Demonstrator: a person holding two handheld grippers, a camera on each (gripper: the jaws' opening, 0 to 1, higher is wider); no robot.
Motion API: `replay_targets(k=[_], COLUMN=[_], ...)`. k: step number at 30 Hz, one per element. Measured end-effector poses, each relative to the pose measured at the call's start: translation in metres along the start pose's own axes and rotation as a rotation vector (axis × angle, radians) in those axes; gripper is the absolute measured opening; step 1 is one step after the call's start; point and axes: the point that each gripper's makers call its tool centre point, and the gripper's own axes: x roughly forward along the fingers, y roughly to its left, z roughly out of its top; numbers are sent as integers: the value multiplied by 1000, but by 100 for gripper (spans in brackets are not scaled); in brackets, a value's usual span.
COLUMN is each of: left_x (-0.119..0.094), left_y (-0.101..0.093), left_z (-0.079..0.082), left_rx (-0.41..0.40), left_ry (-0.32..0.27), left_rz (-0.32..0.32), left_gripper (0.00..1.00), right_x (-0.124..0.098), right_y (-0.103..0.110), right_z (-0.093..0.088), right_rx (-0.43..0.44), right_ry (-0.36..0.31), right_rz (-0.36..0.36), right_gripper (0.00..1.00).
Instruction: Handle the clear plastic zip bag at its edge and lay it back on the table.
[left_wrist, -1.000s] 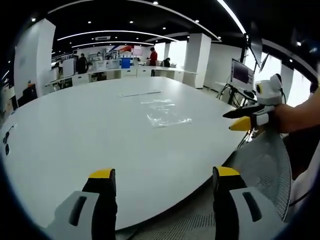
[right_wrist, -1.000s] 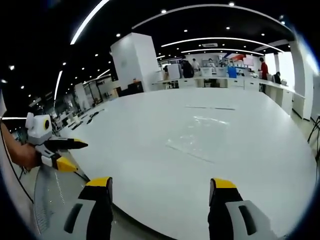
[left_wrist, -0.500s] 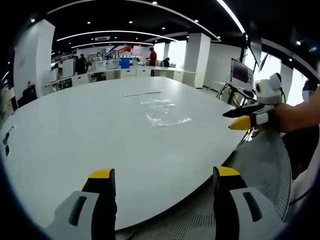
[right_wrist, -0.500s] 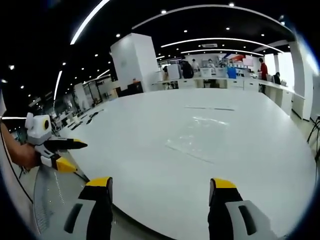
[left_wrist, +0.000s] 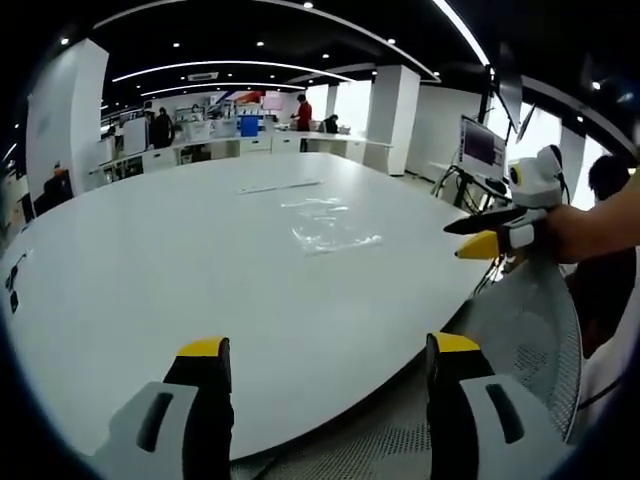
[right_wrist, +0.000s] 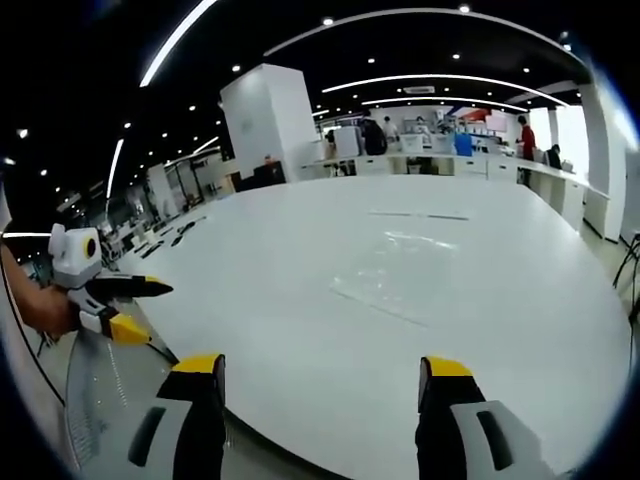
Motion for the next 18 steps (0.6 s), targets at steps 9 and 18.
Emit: replay_targets(k=[9, 18], left_x=[0, 0], left_y=[2, 1], left_z=[0, -2], left_rx=[-17, -1], left_ry=[7, 12], left_rz=[-4, -13], left_gripper=[79, 79], right_x=[0, -2], right_y=[-2, -2], right_z=[0, 1], right_rx=[1, -8], right_ry=[-3, 4], right_rz=[-3, 0], right_gripper=[79, 79])
